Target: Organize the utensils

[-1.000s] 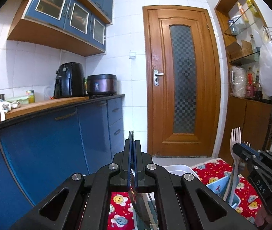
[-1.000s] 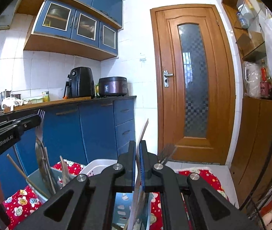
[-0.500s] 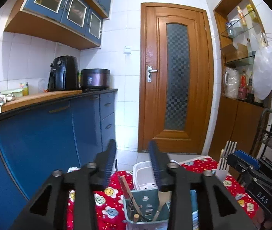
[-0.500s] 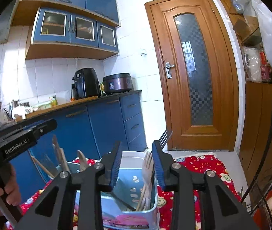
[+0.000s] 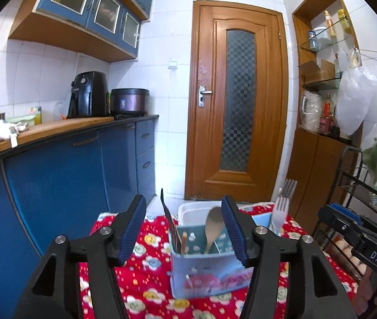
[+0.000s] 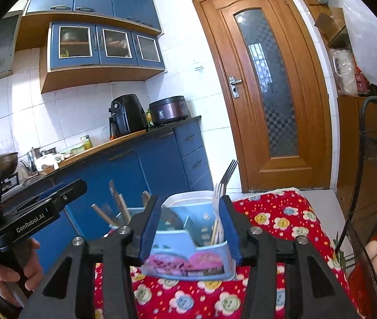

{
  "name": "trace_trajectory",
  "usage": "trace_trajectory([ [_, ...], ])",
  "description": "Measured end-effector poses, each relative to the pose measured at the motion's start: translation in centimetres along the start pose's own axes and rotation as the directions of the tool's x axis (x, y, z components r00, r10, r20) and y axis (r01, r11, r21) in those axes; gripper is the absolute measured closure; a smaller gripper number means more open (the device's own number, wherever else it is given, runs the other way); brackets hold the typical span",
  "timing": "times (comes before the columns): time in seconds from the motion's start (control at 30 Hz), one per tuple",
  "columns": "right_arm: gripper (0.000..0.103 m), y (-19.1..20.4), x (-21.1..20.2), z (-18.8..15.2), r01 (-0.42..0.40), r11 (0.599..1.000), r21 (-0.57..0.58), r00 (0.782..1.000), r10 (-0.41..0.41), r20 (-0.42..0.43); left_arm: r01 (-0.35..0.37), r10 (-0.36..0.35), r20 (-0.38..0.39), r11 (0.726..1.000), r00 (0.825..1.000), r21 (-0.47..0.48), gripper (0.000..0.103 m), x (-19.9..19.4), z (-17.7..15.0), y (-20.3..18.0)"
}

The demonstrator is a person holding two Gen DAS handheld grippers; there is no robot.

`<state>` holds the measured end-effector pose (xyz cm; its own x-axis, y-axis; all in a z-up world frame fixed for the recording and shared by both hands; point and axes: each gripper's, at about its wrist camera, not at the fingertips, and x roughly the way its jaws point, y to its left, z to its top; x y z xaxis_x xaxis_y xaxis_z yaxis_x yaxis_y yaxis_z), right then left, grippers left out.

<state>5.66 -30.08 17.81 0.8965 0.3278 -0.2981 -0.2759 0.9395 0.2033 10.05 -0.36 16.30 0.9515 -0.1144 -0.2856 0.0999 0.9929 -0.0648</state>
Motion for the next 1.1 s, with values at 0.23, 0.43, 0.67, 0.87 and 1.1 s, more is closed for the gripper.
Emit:
trace_trajectory([
  [0.23, 0.038, 1.1, -2.8, -1.6, -0.008, 1.0, 0.008, 1.0, 0.009, -0.023, 0.013, -0.013, -0.009, 1.0, 1.0, 0.018, 0.028, -3.5, -1.6, -0.4],
  [0.43, 0.031, 1.3, -4.4, -3.3, 0.004, 1.0, 0.02, 0.999, -0.003, -0.045, 0.03, -0.03, -0.048, 1.0, 0.998, 0.001, 0.027, -5.9, -3.5, -1.0],
  [0.67, 0.025, 1.2, -5.7, -5.2, 0.016, 0.999, 0.038, 0.997, -0.013, -0.079, 0.035, -0.039, -0.098, 0.999, 0.994, -0.04, 0.026, -7.2, -5.9, -0.9],
  [0.87, 0.023, 1.1, -6.2, -6.9, 0.021, 0.998, 0.054, 0.993, -0.014, -0.115, 0.025, -0.032, -0.138, 0.998, 0.99, -0.051, 0.026, -7.1, -7.6, -0.8],
  [1.1, 0.023, 1.0, -6.3, -9.0, 0.055, 0.998, 0.042, 0.989, -0.049, -0.14, 0.018, -0.025, -0.158, 0.999, 0.987, -0.043, 0.026, -7.1, -9.8, -1.2],
])
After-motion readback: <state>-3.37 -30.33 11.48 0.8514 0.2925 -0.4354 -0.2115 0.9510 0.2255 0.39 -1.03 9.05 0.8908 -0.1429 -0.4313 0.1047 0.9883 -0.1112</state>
